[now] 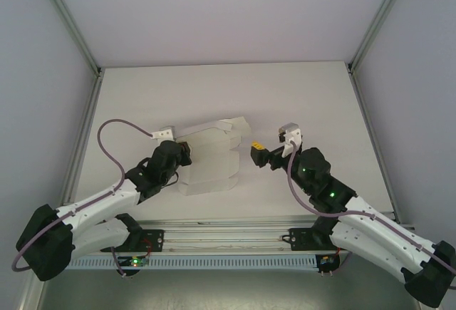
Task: Assemble paper box
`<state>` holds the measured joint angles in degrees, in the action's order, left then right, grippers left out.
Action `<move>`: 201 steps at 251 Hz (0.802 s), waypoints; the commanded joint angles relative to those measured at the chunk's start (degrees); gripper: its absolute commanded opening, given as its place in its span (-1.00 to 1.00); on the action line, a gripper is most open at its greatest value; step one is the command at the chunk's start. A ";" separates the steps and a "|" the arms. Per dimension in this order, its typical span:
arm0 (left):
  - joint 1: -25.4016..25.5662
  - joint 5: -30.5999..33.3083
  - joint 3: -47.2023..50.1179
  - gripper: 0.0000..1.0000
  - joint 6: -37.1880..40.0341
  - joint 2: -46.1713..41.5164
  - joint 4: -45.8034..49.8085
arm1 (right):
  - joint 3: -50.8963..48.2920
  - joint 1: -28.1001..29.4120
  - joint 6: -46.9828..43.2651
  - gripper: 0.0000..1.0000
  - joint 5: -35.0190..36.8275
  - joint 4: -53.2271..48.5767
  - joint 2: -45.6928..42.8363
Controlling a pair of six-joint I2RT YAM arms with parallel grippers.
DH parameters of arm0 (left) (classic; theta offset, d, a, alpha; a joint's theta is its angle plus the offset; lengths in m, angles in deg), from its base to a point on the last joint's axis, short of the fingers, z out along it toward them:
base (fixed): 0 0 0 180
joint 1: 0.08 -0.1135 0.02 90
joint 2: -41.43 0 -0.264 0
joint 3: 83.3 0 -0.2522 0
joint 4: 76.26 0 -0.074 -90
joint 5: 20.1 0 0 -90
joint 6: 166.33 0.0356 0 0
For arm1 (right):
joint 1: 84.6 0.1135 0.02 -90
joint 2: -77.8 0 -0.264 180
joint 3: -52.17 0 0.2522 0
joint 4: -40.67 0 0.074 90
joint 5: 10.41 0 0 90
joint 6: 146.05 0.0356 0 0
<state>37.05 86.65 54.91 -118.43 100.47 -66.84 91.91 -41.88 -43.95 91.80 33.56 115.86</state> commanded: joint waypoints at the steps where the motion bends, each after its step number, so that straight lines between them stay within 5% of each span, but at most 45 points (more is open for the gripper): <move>1: 0.40 0.17 0.95 -1.00 2.38 -1.60 -4.23 | -2.10 -1.47 4.78 0.96 0.05 -1.86 -0.21; 201: 0.38 -4.96 0.78 -1.00 6.46 0.17 -5.97 | 4.65 -2.95 0.30 0.96 -6.47 6.14 19.07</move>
<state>37.05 82.35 55.19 -113.78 100.08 -69.46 93.79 -44.13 -42.12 87.51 37.12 133.39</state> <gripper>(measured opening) 0.085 0.983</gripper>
